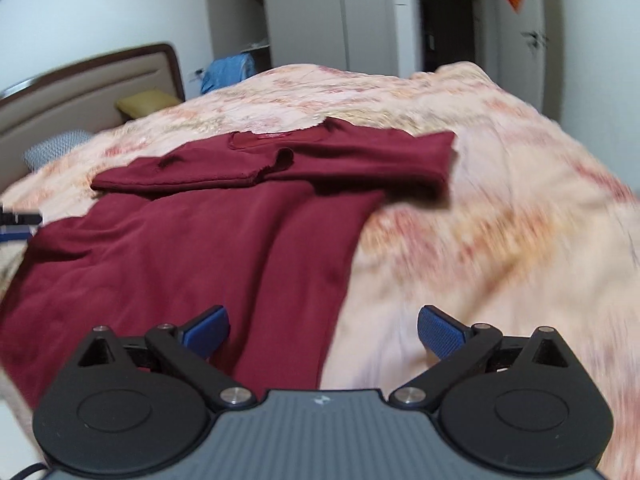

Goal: Fold small clothes
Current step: 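Grasp the sweater side edge with the left gripper and fold it inward, then move the right gripper to the sweater hem and close on it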

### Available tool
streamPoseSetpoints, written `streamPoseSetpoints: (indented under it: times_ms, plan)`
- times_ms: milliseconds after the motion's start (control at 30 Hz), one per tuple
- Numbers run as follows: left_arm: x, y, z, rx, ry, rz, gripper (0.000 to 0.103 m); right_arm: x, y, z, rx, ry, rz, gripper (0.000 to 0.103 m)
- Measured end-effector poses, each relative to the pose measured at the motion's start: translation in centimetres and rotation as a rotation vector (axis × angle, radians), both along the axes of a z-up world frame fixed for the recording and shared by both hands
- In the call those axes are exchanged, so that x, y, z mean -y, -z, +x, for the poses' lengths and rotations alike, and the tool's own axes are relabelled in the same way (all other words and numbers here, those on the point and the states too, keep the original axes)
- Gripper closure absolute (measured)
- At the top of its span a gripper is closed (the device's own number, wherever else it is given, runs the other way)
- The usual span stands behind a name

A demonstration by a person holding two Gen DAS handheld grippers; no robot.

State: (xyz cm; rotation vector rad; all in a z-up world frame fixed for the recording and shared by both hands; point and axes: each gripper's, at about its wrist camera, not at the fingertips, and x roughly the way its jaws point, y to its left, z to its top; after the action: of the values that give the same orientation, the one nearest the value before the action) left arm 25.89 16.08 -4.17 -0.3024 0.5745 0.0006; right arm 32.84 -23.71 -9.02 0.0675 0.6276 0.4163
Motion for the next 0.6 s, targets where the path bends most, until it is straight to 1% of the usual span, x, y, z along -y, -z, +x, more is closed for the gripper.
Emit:
streamPoseSetpoints:
  times_ms: [133, 233, 300, 333, 400, 433, 467, 533, 567, 600]
  plan:
    - [1.8, 0.8, -2.4, -0.036, 0.053, 0.001, 0.001, 1.6, 0.5, -2.4, -0.026, -0.008, 0.083, 0.000]
    - [2.6, 1.3, -3.9, -0.043, 0.065, 0.012, 0.001, 1.7, 0.6, -4.1, -0.015, -0.014, 0.083, 0.001]
    - [3.0, 1.5, -4.6, -0.048, 0.068, 0.021, 0.001, 1.3, 0.6, -5.0, -0.009, -0.015, 0.066, 0.008]
    - [3.2, 1.5, -4.9, -0.049, 0.070, 0.025, 0.001, 1.3, 0.6, -5.5, -0.004, -0.014, 0.052, 0.009]
    - [3.3, 1.5, -5.3, -0.053, 0.070, 0.028, 0.001, 1.0, 0.7, -6.6, 0.010, -0.008, 0.028, 0.017]
    - [3.4, 1.5, -5.5, -0.055, 0.071, 0.030, 0.001, 1.1, 0.7, -7.0, 0.014, -0.003, 0.023, 0.020]
    - [3.5, 1.5, -5.6, -0.056, 0.074, 0.034, 0.001, 1.2, 0.7, -7.3, 0.015, 0.005, 0.026, 0.025]
    - [3.9, 1.5, -5.7, -0.061, 0.085, 0.045, 0.009, 1.4, 0.7, -7.9, 0.007, 0.016, 0.046, 0.033]
    - [4.1, 1.5, -5.8, -0.065, 0.087, 0.048, 0.012, 1.4, 0.7, -8.1, 0.002, 0.021, 0.058, 0.040]
    - [4.2, 1.5, -5.8, -0.068, 0.089, 0.046, 0.020, 1.6, 0.7, -8.3, -0.006, 0.022, 0.071, 0.046]
